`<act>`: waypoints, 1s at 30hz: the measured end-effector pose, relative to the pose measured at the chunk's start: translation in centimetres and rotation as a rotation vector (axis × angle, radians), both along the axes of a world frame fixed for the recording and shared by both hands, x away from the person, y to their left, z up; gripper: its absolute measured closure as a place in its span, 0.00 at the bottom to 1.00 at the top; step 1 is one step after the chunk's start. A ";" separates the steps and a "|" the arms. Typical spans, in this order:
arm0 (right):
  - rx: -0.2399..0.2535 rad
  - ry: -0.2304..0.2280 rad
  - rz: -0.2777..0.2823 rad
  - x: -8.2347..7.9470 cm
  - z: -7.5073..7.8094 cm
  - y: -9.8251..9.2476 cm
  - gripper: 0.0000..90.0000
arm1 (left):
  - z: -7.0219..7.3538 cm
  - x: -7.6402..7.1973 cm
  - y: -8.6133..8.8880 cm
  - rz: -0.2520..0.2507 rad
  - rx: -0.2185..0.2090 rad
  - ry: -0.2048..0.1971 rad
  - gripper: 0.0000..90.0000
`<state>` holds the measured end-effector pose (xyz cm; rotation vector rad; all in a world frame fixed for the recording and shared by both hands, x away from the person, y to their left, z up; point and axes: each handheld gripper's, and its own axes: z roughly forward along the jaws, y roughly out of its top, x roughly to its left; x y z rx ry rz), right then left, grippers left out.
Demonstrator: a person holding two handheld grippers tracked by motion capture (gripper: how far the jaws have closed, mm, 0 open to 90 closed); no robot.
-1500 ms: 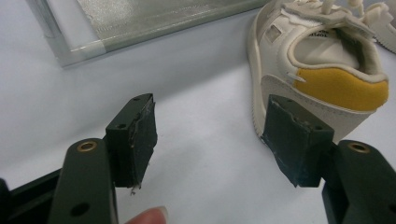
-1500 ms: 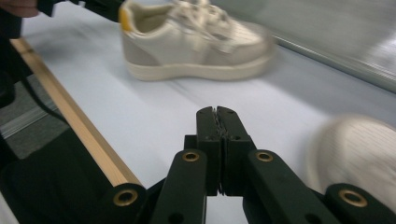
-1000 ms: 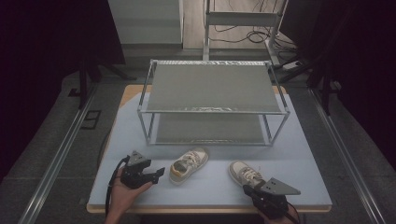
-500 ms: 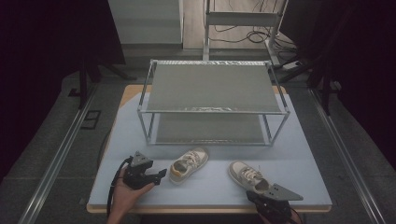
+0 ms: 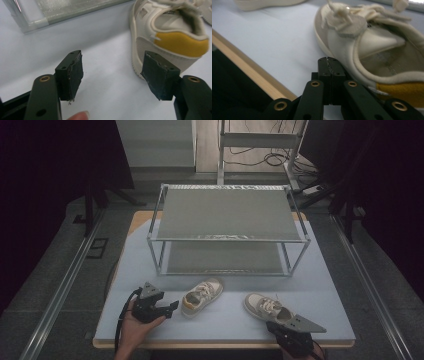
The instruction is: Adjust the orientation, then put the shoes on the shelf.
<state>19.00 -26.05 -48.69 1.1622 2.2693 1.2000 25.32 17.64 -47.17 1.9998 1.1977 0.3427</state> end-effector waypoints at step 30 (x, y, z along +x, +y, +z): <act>-0.042 -0.009 0.029 4.5 5.3 -1.3 0.19 | 4.1 2.7 -5.5 -0.143 0.064 0.076 0.22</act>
